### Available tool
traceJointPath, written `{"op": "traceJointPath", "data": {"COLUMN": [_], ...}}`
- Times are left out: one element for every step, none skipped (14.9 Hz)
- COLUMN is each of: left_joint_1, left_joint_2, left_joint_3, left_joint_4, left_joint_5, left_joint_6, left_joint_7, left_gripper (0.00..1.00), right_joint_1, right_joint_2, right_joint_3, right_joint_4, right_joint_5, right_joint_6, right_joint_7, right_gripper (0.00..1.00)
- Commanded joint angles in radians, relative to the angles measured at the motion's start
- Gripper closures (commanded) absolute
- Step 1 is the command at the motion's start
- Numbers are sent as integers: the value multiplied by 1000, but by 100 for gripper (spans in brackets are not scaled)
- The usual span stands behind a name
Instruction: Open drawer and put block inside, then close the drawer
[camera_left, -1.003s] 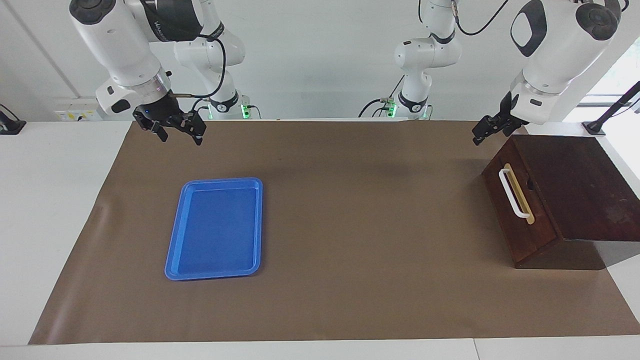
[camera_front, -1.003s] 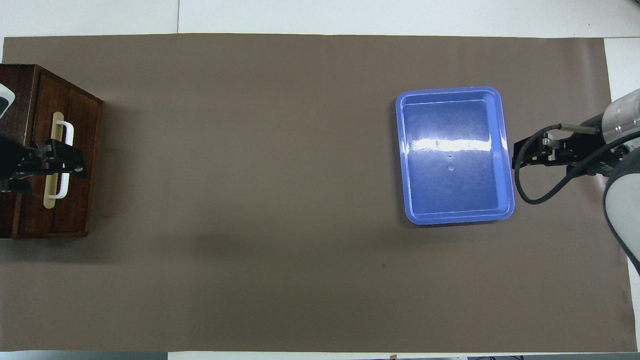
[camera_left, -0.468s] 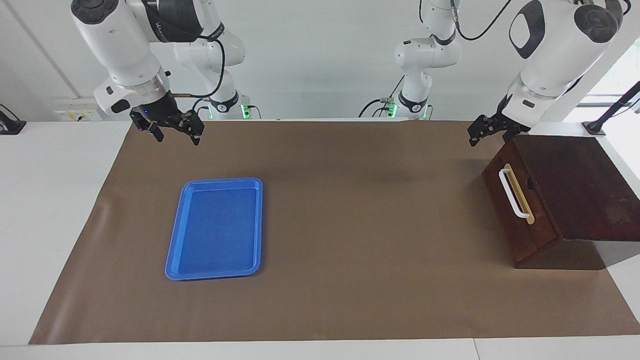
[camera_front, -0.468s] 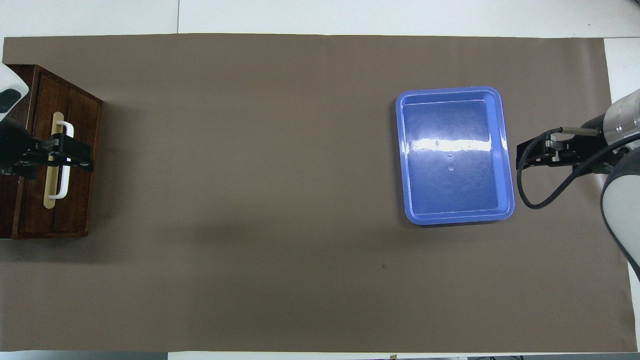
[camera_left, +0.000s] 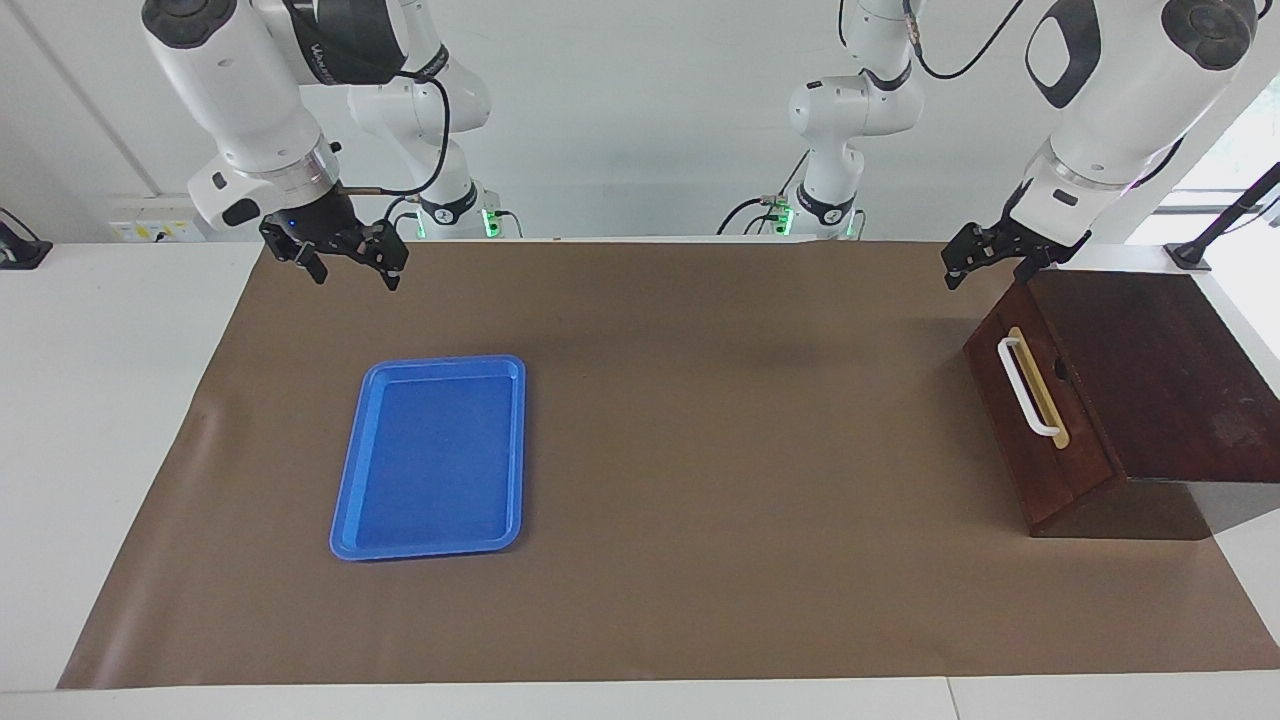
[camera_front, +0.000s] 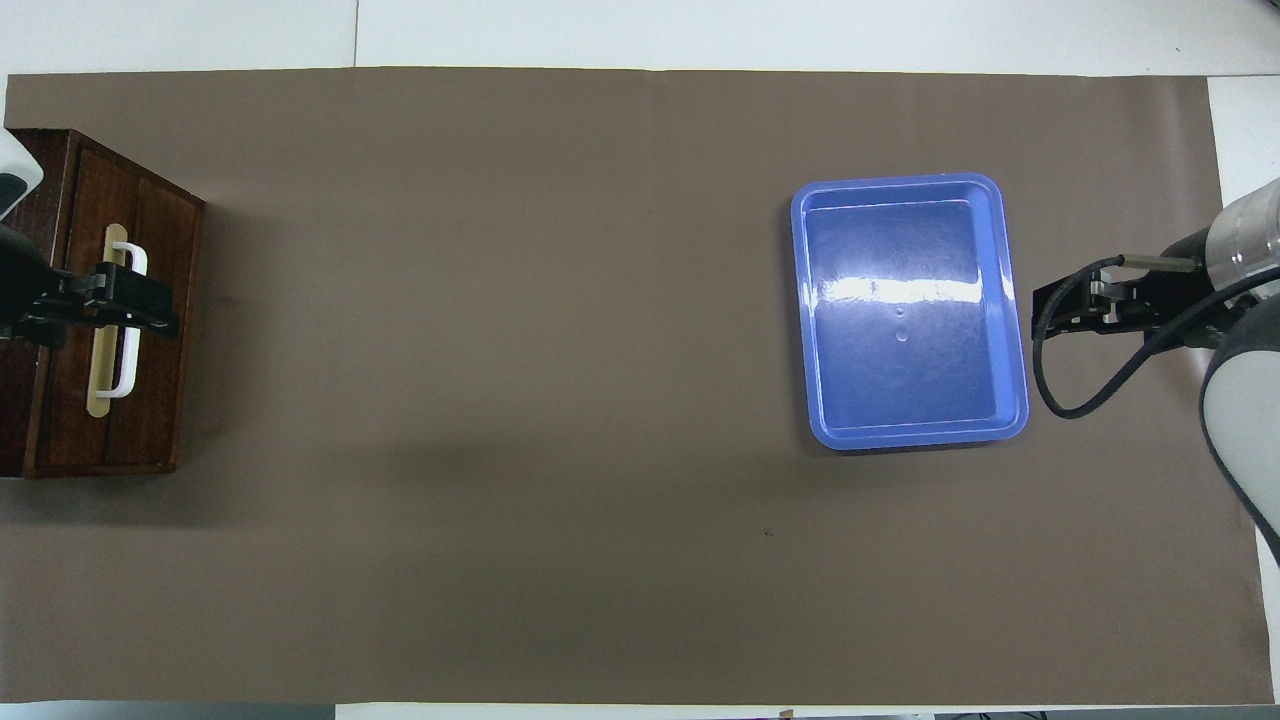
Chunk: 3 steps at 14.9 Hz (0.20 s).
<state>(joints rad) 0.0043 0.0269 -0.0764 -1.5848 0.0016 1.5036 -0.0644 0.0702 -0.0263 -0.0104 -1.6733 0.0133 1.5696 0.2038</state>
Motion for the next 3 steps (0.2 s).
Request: {"op": "traceJointPath", "data": {"left_joint_1": [-21, -21, -21], "left_joint_2": [4, 5, 5], "left_joint_3": [20, 20, 20], "left_joint_4": [3, 3, 3], "left_joint_5": [-5, -6, -9], "left_joint_6": [13, 15, 15], "left_joint_7": [14, 12, 12], "left_gripper": [0, 0, 0], "right_joint_1": [-12, -12, -12], "right_joint_2": [-14, -14, -14], "right_joint_3": [9, 9, 9], "right_joint_4": [-8, -8, -8], "right_joint_5": [-16, -16, -16], "right_joint_6": [-3, -3, -3], "right_joint_7": [-27, -27, -27], "right_gripper": [2, 2, 2]}}
